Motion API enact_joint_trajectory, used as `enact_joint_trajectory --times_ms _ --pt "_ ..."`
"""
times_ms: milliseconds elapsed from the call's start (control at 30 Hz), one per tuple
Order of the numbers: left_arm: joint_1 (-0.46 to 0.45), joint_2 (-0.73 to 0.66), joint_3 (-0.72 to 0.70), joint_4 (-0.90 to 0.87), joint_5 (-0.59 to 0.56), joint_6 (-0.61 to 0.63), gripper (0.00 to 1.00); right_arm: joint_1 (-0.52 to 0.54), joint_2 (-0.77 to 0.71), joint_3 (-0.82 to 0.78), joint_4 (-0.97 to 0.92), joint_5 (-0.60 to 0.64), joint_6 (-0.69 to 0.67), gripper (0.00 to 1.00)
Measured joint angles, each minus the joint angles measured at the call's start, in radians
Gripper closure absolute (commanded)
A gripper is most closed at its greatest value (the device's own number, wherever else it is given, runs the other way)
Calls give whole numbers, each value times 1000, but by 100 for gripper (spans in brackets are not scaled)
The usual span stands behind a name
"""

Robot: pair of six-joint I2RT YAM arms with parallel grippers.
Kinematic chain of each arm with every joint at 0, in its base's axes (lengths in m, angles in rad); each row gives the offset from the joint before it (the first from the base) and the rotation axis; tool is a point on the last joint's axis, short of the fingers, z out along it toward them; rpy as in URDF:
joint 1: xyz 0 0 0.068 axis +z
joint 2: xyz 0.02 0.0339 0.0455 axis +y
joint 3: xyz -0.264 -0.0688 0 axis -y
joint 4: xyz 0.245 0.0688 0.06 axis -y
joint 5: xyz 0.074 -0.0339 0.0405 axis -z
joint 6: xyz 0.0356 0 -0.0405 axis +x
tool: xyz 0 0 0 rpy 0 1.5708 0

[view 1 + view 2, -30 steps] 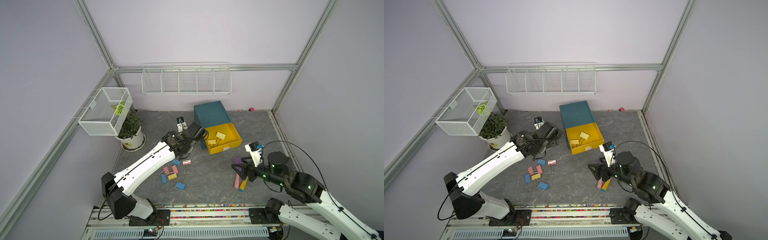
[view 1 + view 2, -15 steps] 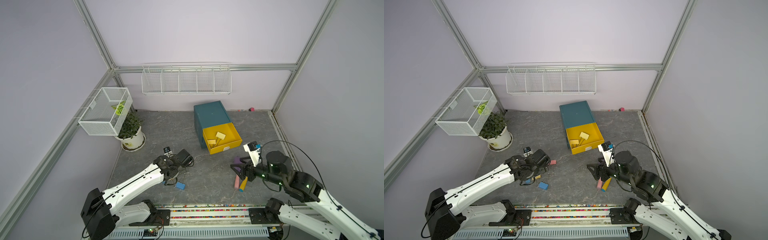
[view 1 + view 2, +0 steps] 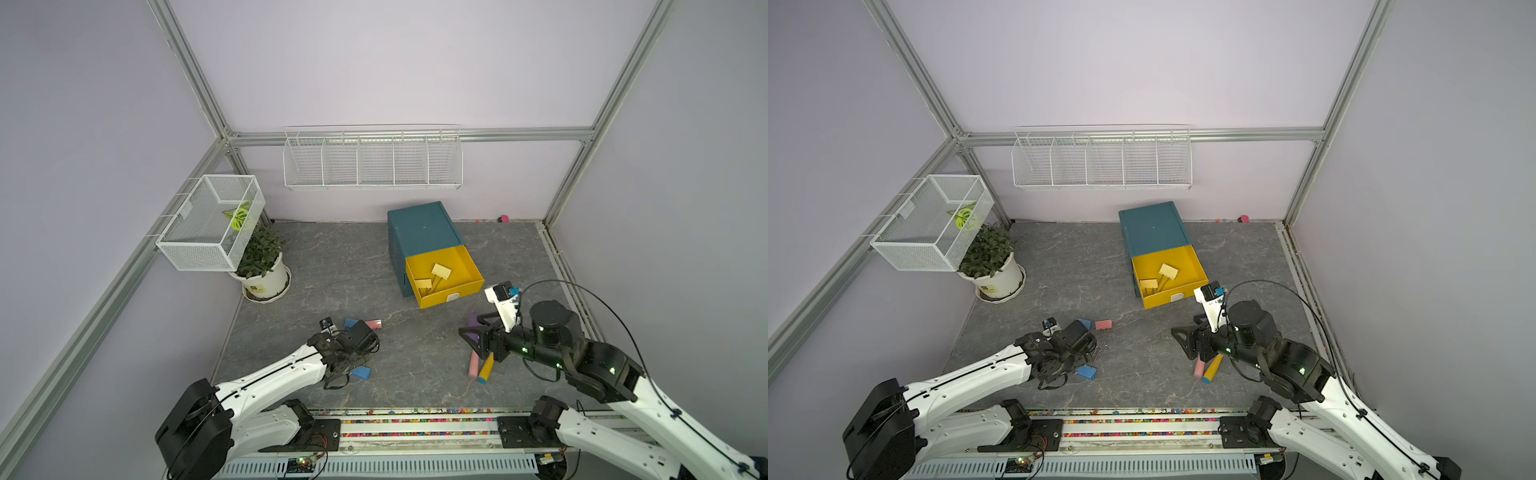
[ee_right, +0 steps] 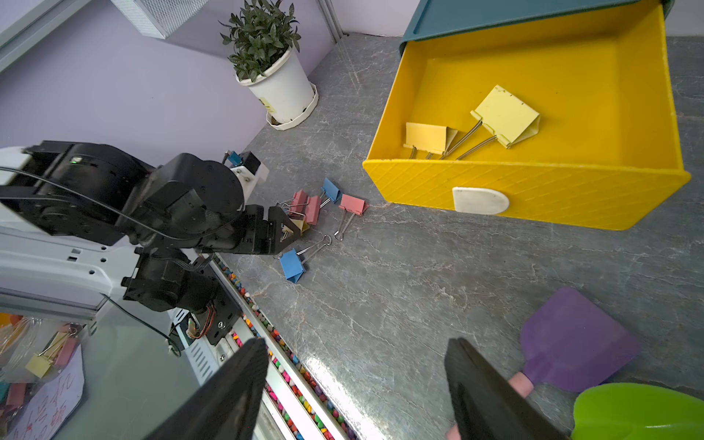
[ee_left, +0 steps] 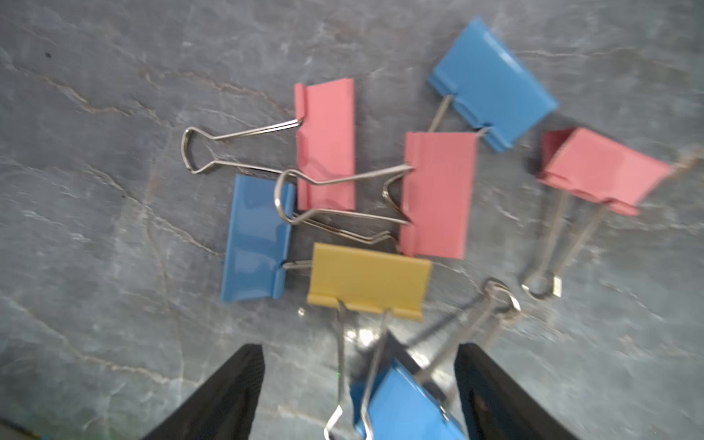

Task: Put the binder clips in the drawer according to color
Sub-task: Pick up the binder clip at the center of the board.

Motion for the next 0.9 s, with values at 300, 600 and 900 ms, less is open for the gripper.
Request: enact_joint_trajectory --times_ms 300,600,900 --pt "23 13 -34 89 -9 20 19 0 3 -3 0 0 3 21" --pt "63 31 -34 148 -4 69 14 0 5 -6 0 -2 10 21" --pt "106 66 -34 197 18 135 22 0 15 -6 1 -3 11 21"
